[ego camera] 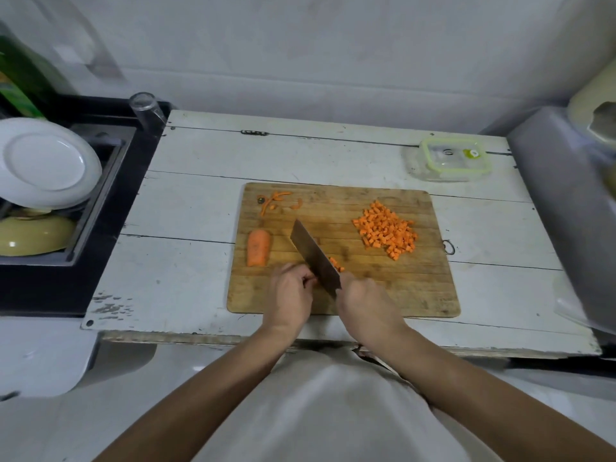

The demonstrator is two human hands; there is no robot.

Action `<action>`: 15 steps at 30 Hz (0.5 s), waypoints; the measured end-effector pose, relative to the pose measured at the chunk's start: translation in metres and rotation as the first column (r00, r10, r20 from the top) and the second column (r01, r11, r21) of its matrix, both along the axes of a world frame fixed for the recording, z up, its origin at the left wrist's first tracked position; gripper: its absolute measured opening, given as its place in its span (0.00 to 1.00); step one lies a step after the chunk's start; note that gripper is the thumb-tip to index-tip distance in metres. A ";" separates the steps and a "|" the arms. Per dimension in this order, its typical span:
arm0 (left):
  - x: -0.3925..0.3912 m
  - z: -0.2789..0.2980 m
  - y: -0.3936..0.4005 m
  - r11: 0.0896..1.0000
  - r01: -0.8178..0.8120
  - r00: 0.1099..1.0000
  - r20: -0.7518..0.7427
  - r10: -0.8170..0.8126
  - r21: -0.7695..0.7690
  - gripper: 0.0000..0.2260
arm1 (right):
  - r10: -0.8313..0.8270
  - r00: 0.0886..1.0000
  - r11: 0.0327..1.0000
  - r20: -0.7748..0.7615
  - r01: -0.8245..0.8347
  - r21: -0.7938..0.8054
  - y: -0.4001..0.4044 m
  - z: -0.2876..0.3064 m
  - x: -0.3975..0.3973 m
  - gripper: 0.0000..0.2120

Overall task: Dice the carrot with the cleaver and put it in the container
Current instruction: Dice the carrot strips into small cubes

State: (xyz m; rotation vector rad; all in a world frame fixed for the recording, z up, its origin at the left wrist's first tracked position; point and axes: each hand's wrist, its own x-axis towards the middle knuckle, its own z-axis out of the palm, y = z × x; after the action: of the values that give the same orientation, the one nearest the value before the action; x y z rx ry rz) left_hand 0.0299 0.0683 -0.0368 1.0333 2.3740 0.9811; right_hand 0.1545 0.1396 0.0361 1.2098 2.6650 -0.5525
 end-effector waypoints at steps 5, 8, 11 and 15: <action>-0.004 0.007 -0.005 1.000 0.004 0.998 0.070 -0.002 -0.028 0.03 | -0.037 0.997 0.998 -0.068 0.034 -0.046 0.004 0.009 0.024 0.09; -0.011 0.010 -0.018 0.998 -0.034 0.992 0.118 0.039 -0.047 0.08 | -0.012 0.998 0.999 -0.063 0.009 -0.042 0.001 0.012 0.035 0.09; -0.017 0.013 -0.030 0.994 -0.101 0.985 0.138 0.107 -0.048 0.05 | 0.021 0.999 0.996 -0.036 -0.024 -0.081 -0.005 0.013 0.033 0.08; -0.020 0.017 -0.034 0.971 -0.238 0.960 0.149 0.237 -0.010 0.06 | 0.066 0.998 0.993 0.005 -0.065 -0.099 -0.012 0.006 0.022 0.08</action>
State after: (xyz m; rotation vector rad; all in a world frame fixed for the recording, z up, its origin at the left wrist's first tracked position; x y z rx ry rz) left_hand 0.0096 0.0342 -0.0196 0.6606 2.4076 1.1097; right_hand 0.1767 0.1279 0.0420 1.0911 2.6265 -0.6587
